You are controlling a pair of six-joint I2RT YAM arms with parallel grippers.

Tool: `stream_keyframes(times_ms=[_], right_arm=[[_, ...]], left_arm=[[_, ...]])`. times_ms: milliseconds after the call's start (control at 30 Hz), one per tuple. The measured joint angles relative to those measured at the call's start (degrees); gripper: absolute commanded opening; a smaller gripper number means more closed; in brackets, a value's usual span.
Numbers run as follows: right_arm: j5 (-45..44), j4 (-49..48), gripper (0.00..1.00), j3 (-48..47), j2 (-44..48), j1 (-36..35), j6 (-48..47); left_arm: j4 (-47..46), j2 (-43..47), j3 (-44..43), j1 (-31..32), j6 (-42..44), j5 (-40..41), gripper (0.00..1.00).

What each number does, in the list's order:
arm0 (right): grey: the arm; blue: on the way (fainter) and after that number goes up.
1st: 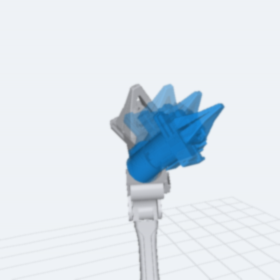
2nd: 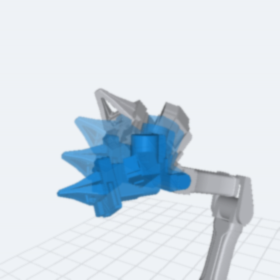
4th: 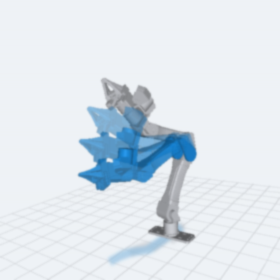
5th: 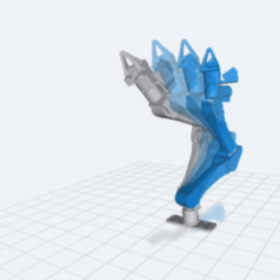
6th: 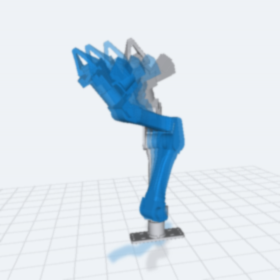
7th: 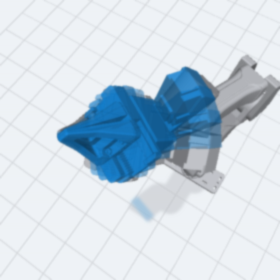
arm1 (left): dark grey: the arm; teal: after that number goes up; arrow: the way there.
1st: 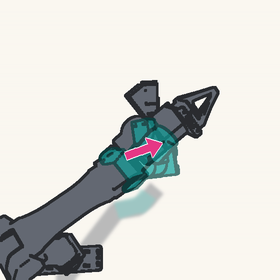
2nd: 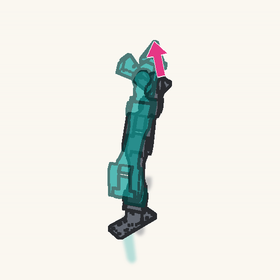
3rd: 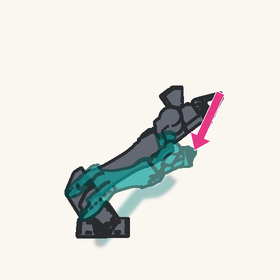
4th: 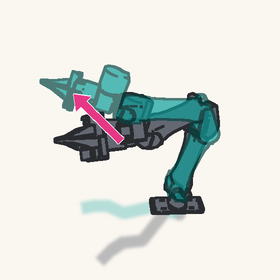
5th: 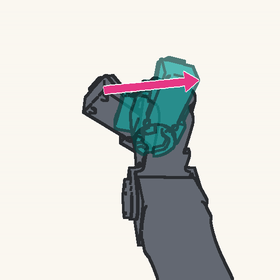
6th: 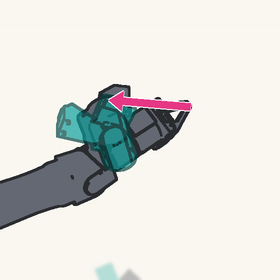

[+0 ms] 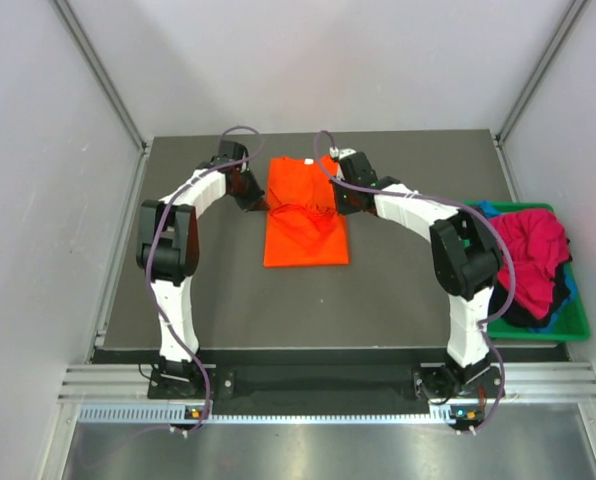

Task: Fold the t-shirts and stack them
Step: Fold the tshirt

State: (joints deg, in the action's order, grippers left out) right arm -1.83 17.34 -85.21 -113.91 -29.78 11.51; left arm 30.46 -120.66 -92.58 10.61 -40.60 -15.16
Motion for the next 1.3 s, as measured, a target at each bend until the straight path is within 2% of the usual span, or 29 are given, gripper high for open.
stream_keyframes(times_ms=[33, 100, 133, 233, 467, 733, 1033, 1300], right_arm=[[0.09, -0.22, 0.08, -0.04, -0.57, 0.09, 0.04], [0.26, -0.17, 0.14, -0.15, -1.18, 0.33, 0.24], [0.35, 0.24, 0.21, -0.59, -1.53, 0.46, 0.31], [0.42, 0.94, 0.28, -2.73, -2.05, 0.83, 0.72], [-0.5, 2.86, 0.26, -5.86, -1.03, 1.14, 2.19], [2.27, 3.67, 0.25, -2.47, 3.21, 0.57, 5.18], [6.56, 3.13, 0.24, 1.99, 3.19, 0.26, 6.99], [6.75, 1.9, 0.24, -3.52, -4.13, 0.81, 6.95]], left_arm=[[0.22, -0.46, -0.68, -0.11, 0.28, 0.02, 0.14], [1.09, -1.42, -2.54, -0.26, 1.07, 0.44, 0.2], [1.55, -1.81, -3.52, -0.33, 1.44, 0.9, 0.22], [3.08, -2.49, -6.4, -0.39, 2.71, 2.75, 0.27], [4.11, 0.57, -6.75, 0.61, 4.48, 7.21, 0.27], [0.72, 8.17, 3.87, 4.0, 3.54, 4.07, 0.24], [-0.7, 5.77, 4.55, 4.9, 2.97, 2.4, 0.23], [-0.85, -2.38, -2.43, 4.85, 2.95, 4.96, 0.22]])
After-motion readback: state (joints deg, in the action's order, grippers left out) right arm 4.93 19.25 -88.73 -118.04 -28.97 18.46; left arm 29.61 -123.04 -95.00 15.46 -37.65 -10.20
